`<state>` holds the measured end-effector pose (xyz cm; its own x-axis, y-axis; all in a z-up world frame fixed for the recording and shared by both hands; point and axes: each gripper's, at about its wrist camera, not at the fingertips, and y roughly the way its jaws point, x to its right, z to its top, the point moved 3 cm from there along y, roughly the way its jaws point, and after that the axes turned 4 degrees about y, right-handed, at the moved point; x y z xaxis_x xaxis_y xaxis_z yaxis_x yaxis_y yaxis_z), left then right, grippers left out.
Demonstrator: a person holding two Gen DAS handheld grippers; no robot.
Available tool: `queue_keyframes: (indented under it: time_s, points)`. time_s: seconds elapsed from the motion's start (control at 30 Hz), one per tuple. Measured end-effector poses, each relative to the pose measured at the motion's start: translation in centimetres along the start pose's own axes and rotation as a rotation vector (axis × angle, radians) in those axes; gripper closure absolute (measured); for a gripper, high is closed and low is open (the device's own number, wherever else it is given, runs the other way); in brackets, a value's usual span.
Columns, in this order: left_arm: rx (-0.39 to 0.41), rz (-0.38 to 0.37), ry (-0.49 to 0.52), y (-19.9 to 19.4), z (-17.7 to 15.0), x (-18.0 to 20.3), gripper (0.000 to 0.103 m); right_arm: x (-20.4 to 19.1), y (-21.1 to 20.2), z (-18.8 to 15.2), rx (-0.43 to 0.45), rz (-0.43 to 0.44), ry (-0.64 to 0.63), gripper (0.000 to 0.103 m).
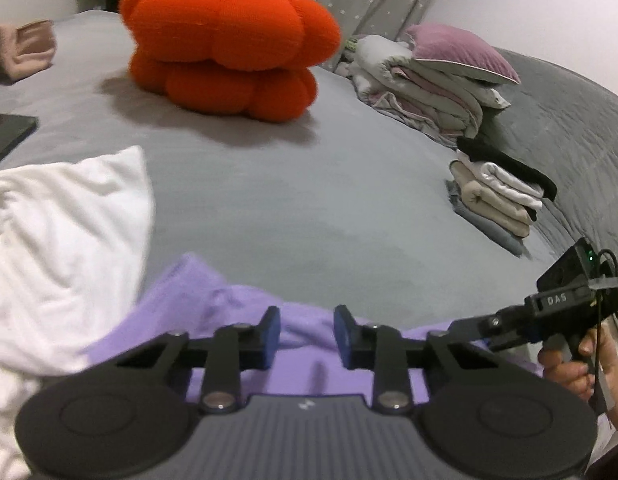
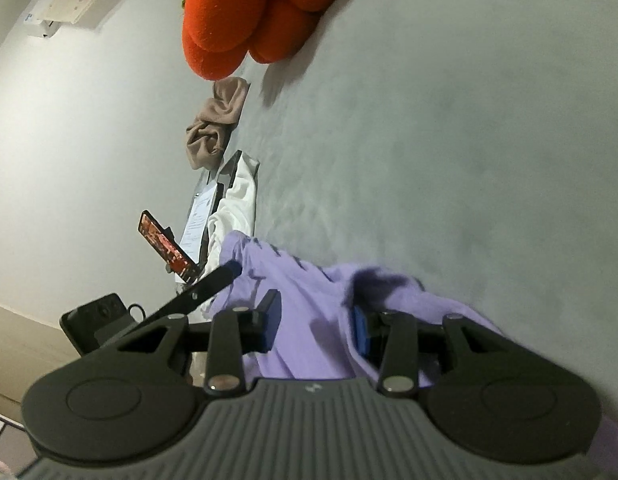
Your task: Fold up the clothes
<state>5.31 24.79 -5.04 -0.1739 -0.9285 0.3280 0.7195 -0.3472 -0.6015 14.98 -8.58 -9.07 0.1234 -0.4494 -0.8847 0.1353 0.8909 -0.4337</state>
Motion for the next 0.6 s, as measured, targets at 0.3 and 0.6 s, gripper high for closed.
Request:
queue_keyframes:
  time_s: [0.3,0.6]
  points:
    - [0.023,0.065,-0.067,-1.5,-0.9,-4.2,0.083,-0.4,-0.7,0.2,0.062,-0.101,-0.05,0.098]
    - [0.01,0.182,-0.045,-0.7,-1.0,-5.5,0.083,-0.1,-0.4,3.6,0.214,-0.227,-0.105,0.098]
